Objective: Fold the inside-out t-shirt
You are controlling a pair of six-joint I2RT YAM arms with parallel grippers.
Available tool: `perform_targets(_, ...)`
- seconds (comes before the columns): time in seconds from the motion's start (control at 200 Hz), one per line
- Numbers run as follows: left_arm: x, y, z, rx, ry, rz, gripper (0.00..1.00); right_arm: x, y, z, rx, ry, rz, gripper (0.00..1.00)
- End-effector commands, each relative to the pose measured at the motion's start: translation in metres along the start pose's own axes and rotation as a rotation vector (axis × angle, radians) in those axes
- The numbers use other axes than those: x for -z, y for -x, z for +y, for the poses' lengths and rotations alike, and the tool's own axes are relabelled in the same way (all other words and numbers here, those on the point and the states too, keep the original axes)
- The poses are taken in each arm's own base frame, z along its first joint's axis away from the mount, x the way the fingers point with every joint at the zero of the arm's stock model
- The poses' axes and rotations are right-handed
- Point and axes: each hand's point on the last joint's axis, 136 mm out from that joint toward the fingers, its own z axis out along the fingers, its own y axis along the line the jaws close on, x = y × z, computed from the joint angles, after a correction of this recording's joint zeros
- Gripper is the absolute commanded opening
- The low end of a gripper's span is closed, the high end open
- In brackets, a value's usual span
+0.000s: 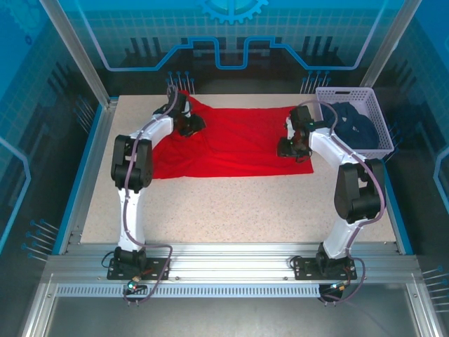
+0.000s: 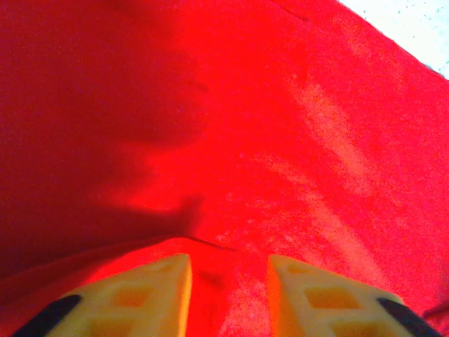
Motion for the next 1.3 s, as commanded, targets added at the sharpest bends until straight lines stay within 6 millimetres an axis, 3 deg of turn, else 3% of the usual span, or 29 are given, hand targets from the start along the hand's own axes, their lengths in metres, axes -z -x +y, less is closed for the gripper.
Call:
perform_targets(0.0, 0.011, 0.011, -0.016, -0.083, -0.020, -0.021, 0.41, -0.002, -0.006, 0.005, 0.012, 0.005, 0.011, 0.38)
perform_targets(0.165, 0.051, 0.013, -0.014, -0.136, -0.018, -0.116, 0.50, 0.002, -0.007, 0.006, 0.016, 0.004, 0.004, 0.38)
perform_targets(0.28, 0.072, -0.002, 0.013, -0.068, -0.013, -0.162, 0.53, -0.002, -0.008, 0.010, 0.020, 0.009, 0.011, 0.38)
perform_targets(0.44, 0.065, -0.029, 0.070, 0.026, 0.076, -0.110, 0.48, -0.013, -0.010, 0.018, 0.042, 0.013, 0.036, 0.38)
perform_targets(0.565, 0.053, -0.031, 0.093, 0.040, 0.114, -0.068, 0.40, -0.017, -0.010, 0.024, 0.054, 0.012, 0.044, 0.38)
perform_targets(0.865, 0.024, -0.015, 0.096, 0.057, 0.105, -0.024, 0.36, -0.015, -0.012, 0.021, 0.067, -0.013, 0.043, 0.38)
perform_targets(1.295, 0.013, 0.008, 0.088, 0.090, 0.077, -0.012, 0.39, -0.024, -0.015, 0.019, 0.067, -0.021, 0.065, 0.38)
